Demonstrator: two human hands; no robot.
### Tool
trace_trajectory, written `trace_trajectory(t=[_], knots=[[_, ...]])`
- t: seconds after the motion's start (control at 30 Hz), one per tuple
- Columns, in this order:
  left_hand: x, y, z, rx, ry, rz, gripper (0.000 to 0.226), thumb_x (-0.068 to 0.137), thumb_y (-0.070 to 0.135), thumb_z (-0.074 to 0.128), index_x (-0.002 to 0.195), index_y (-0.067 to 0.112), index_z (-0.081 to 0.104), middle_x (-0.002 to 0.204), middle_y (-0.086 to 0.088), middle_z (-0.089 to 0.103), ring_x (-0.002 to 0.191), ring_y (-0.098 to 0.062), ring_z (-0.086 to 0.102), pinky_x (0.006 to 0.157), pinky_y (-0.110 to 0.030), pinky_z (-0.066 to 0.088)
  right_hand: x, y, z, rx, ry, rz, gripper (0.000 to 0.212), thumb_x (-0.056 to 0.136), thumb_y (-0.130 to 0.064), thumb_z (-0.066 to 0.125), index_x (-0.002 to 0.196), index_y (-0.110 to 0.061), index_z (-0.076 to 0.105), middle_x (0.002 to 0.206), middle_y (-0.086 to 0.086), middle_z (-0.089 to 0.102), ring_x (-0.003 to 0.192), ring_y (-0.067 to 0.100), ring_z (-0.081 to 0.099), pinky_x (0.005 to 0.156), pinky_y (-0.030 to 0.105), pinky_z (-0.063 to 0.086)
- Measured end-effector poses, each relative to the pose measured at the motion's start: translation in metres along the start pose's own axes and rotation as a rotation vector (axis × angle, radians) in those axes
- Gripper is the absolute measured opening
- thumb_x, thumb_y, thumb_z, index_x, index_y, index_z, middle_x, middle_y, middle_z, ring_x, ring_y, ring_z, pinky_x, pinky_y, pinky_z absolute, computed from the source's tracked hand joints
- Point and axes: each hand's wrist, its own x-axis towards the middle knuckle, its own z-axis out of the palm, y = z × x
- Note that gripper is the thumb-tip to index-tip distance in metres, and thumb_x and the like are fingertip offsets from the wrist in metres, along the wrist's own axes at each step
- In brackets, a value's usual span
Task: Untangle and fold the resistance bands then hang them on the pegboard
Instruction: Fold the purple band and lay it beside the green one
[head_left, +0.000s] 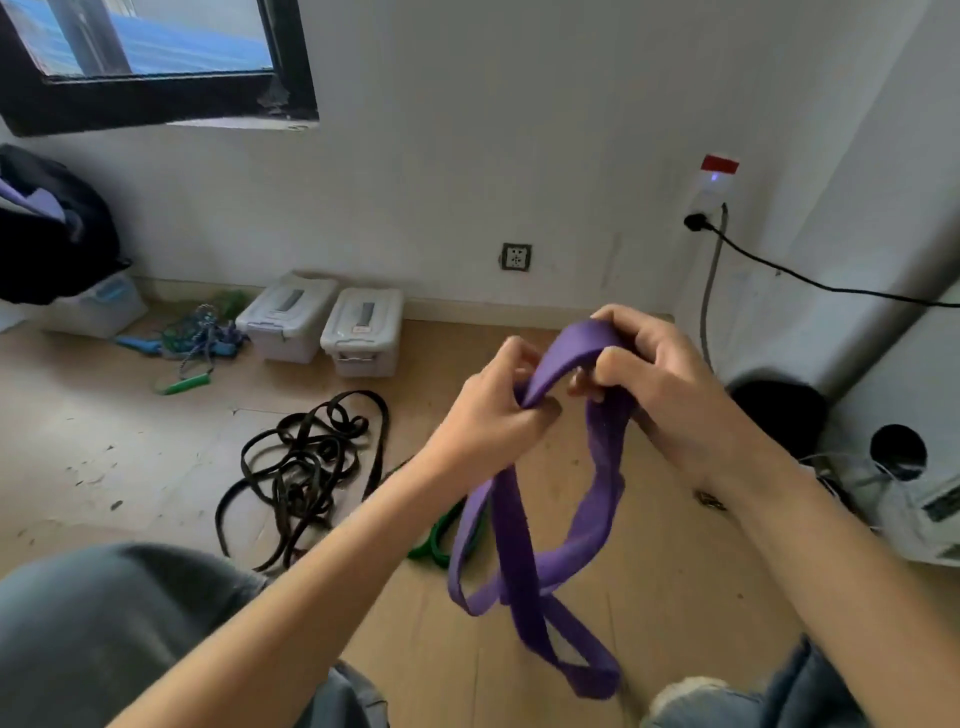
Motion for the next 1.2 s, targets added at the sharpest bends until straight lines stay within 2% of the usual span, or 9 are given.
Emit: trace_trajectory(t=[0.1, 0.23, 0.33, 0.43, 0.6, 0.8, 0.9, 1.0, 1.2], knots=[[-0.035, -0.045, 0.027, 0.025, -0.123, -0.089, 0.025, 0.074, 0.006, 0.051, 0.077, 0.031, 0.051, 0.073, 0.005, 0.056, 0.064, -0.009, 0.053, 0.061, -0.029, 0.044, 0.002, -0.006, 0.0, 0.202, 0.029, -0.021, 0.012, 0.069, -0.01, 0.048, 0.078, -0.016, 0.054, 0.057, -0.007, 0.054, 0.052, 0.006, 0.051, 0.052, 0.015, 0.043], [-0.017, -0.05, -0.001, -0.179, 0.143, -0.13, 0.032, 0.086, -0.005, 0.043, 0.077, 0.024, 0.052, 0.057, 0.01, 0.052, 0.048, -0.009, 0.05, 0.05, -0.031, 0.043, -0.005, 0.002, -0.026, -0.316, -0.174, 0.151, 0.011, 0.08, -0.019, 0.065, 0.089, -0.018, 0.06, 0.08, -0.005, 0.065, 0.074, 0.009, 0.064, 0.073, 0.025, 0.051], [0.007, -0.011, -0.023, -0.014, 0.125, 0.053, 0.025, 0.071, 0.006, 0.047, 0.088, 0.024, 0.048, 0.059, 0.009, 0.055, 0.051, -0.007, 0.053, 0.048, -0.023, 0.041, -0.011, 0.015, -0.019, -0.405, -0.304, 0.317, 0.047, 0.068, -0.034, 0.077, 0.11, -0.03, 0.055, 0.106, -0.01, 0.065, 0.099, 0.002, 0.062, 0.086, 0.022, 0.052], [0.012, 0.017, -0.013, 0.424, -0.016, 0.17, 0.044, 0.065, 0.006, 0.053, 0.107, 0.016, 0.041, 0.078, -0.003, 0.066, 0.069, -0.026, 0.06, 0.057, -0.032, 0.048, -0.009, 0.02, 0.001, -0.272, -0.205, 0.227, 0.037, 0.073, -0.015, 0.076, 0.105, -0.018, 0.058, 0.092, -0.004, 0.069, 0.088, 0.005, 0.066, 0.072, 0.017, 0.053], [0.002, -0.006, -0.003, 0.28, 0.041, 0.112, 0.027, 0.081, 0.011, 0.056, 0.103, 0.013, 0.041, 0.08, -0.002, 0.063, 0.067, -0.02, 0.059, 0.059, -0.032, 0.047, -0.001, 0.002, 0.002, -0.524, -0.106, 0.035, 0.011, 0.072, -0.008, 0.067, 0.073, -0.015, 0.059, 0.059, -0.004, 0.061, 0.055, 0.009, 0.061, 0.055, 0.021, 0.049], [-0.02, -0.059, -0.01, 0.184, -0.203, -0.13, 0.023, 0.09, 0.003, 0.048, 0.08, 0.022, 0.057, 0.071, 0.005, 0.062, 0.067, -0.008, 0.061, 0.074, -0.033, 0.053, -0.003, 0.008, -0.015, -0.226, -0.066, 0.108, 0.014, 0.078, 0.003, 0.062, 0.082, -0.01, 0.063, 0.071, 0.004, 0.069, 0.073, 0.018, 0.069, 0.067, 0.023, 0.055], [-0.006, -0.045, -0.032, 0.229, -0.067, -0.047, 0.025, 0.082, -0.004, 0.049, 0.081, 0.019, 0.059, 0.063, 0.006, 0.062, 0.06, -0.008, 0.061, 0.064, -0.03, 0.05, -0.017, 0.03, -0.015, -0.438, -0.349, 0.343, 0.032, 0.074, -0.016, 0.075, 0.102, -0.023, 0.062, 0.096, -0.006, 0.07, 0.089, 0.001, 0.065, 0.075, 0.015, 0.05], [0.001, -0.023, -0.025, 0.53, -0.124, 0.113, 0.034, 0.071, -0.001, 0.054, 0.101, 0.016, 0.056, 0.083, -0.004, 0.067, 0.076, -0.022, 0.062, 0.063, -0.032, 0.047, -0.019, 0.044, 0.001, -0.283, -0.266, 0.371, 0.057, 0.071, -0.024, 0.079, 0.12, -0.03, 0.05, 0.107, -0.009, 0.065, 0.097, -0.005, 0.061, 0.081, 0.012, 0.049], [0.004, -0.037, -0.01, 0.397, 0.0, 0.092, 0.025, 0.076, 0.007, 0.057, 0.096, 0.011, 0.043, 0.077, -0.007, 0.065, 0.069, -0.031, 0.058, 0.062, -0.037, 0.046, -0.002, 0.029, 0.012, -0.573, -0.13, 0.161, 0.024, 0.07, -0.025, 0.068, 0.091, -0.023, 0.058, 0.082, -0.007, 0.064, 0.071, 0.005, 0.059, 0.064, 0.017, 0.048]])
